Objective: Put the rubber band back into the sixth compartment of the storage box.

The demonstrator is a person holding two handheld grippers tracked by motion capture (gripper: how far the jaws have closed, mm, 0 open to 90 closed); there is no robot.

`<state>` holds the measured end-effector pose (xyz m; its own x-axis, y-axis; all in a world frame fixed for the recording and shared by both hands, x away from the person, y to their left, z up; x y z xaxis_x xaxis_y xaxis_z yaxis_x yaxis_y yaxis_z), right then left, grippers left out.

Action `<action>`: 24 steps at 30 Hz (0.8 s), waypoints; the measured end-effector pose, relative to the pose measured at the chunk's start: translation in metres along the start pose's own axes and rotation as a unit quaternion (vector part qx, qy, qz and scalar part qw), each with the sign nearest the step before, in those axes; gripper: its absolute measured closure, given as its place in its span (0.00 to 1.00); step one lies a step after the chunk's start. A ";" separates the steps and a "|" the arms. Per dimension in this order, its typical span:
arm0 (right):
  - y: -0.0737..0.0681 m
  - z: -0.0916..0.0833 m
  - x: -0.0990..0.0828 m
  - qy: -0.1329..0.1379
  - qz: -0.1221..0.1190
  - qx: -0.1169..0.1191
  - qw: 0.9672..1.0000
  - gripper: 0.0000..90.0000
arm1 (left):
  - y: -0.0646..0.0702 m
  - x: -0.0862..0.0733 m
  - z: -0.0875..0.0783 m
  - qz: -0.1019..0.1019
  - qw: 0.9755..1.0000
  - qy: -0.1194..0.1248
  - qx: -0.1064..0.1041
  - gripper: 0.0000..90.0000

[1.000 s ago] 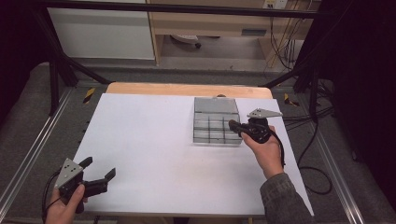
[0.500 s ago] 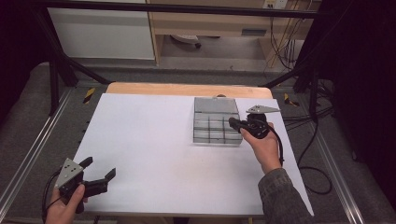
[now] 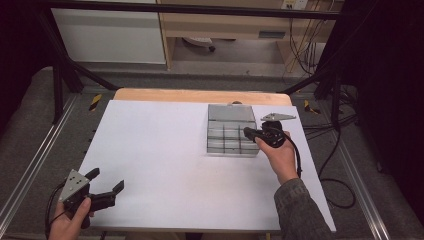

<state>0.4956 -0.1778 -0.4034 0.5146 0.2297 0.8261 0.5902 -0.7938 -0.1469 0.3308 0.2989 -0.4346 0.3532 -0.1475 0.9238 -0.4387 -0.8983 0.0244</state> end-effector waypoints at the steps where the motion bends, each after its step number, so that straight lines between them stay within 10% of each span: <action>1: 0.000 0.000 0.000 0.000 0.002 0.000 1.000 0.94 | 0.000 0.000 0.000 0.000 1.000 0.000 -0.001 0.05; 24: 0.007 0.011 -0.016 -0.028 0.022 0.003 0.999 0.94 | 0.000 -0.001 0.001 0.000 1.000 -0.003 -0.002 0.05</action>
<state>0.4987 -0.1807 -0.4237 0.5741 0.2250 0.7872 0.5699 -0.8001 -0.1870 0.3312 0.2984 -0.4356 0.3580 -0.1506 0.9215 -0.4422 -0.8965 0.0253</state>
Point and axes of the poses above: each handheld gripper's, and its own axes: z roughly forward along the jaws, x roughly out of its top, y roughly to its right, the point moved 5 cm from there along z, roughly forward along the jaws
